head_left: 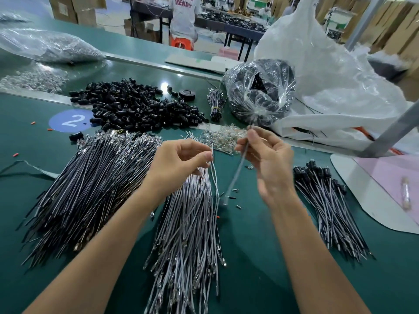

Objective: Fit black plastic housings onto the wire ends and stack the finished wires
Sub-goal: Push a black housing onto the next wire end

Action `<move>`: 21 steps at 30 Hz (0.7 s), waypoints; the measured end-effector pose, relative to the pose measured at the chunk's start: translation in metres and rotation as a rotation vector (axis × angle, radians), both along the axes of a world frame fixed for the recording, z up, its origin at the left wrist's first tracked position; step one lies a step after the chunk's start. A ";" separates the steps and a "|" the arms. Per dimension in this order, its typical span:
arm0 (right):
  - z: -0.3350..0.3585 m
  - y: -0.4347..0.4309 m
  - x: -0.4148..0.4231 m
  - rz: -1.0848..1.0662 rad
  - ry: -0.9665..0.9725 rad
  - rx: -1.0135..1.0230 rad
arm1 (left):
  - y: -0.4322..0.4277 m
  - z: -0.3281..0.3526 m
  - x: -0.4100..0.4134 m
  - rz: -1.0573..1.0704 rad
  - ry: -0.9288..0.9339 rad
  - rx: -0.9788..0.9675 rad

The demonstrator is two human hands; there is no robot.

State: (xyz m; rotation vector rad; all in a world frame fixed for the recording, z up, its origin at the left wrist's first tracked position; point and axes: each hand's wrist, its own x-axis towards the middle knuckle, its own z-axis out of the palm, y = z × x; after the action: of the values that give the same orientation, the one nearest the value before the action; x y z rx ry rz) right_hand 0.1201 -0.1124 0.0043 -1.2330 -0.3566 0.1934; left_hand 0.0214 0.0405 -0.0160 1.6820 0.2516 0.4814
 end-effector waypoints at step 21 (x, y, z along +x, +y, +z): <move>-0.023 -0.026 0.012 0.086 0.108 -0.058 | 0.092 0.003 0.091 0.447 0.672 0.984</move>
State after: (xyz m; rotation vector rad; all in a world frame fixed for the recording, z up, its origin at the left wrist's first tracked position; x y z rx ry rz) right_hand 0.1322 -0.1388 -0.0192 -1.2602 -0.3120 0.3449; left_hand 0.1123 0.1329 -0.0127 2.7481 1.0212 0.3601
